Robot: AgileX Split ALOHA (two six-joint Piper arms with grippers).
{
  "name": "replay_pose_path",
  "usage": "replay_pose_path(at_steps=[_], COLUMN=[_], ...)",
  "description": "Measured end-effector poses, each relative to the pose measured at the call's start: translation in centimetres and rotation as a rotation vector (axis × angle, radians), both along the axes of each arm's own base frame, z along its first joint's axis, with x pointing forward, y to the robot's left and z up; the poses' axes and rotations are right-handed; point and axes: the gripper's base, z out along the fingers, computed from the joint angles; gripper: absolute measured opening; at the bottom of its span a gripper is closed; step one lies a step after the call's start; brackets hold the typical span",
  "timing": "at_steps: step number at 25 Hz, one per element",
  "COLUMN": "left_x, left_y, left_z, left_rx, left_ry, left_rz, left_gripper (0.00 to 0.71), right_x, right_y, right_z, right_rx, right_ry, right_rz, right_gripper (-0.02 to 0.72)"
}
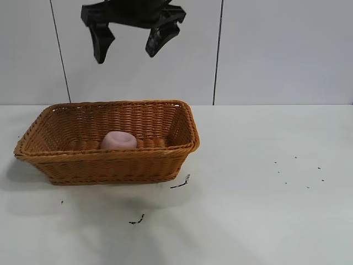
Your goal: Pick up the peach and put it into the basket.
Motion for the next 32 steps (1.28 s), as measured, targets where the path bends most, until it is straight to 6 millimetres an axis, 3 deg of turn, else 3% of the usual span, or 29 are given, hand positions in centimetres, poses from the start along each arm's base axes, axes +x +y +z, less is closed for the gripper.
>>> replay_pose_path(at_steps=[4,9,13,16,24,25,27,32], left_x=[0.0,0.0,0.0,0.0,0.0,0.0,0.0,0.0], left_y=[0.0,0.0,0.0,0.0,0.0,0.0,0.0,0.0], left_z=[0.0,0.0,0.0,0.0,0.0,0.0,0.0,0.0], left_rx=[0.000,0.000,0.000,0.000,0.000,0.000,0.000,0.000], left_ry=[0.000,0.000,0.000,0.000,0.000,0.000,0.000,0.000], left_rz=[0.000,0.000,0.000,0.000,0.000,0.000,0.000,0.000], left_gripper=[0.693,0.693,0.693,0.693,0.693,0.693,0.693,0.693], right_x=[2.3,3.6,3.6,2.9,-0.9,-1.9,-5.8,-14.5], right_y=[-6.9,-14.8,-18.8,-20.0,-20.1,-20.1,-19.9,-19.8], right_z=[0.1,0.1,0.9,1.9,4.3,4.6,7.0,9.6], right_rx=[-0.010,-0.025,-0.022,-0.022,-0.018,-0.015,-0.002,0.000], right_ry=[0.000,-0.003,-0.017,-0.026,0.011,0.025,0.022,0.025], right_rz=[-0.143,-0.301,-0.381,-0.404,-0.406,-0.405,-0.402,-0.402], right_gripper=[0.694,0.696,0.696,0.696,0.696,0.696,0.696,0.696])
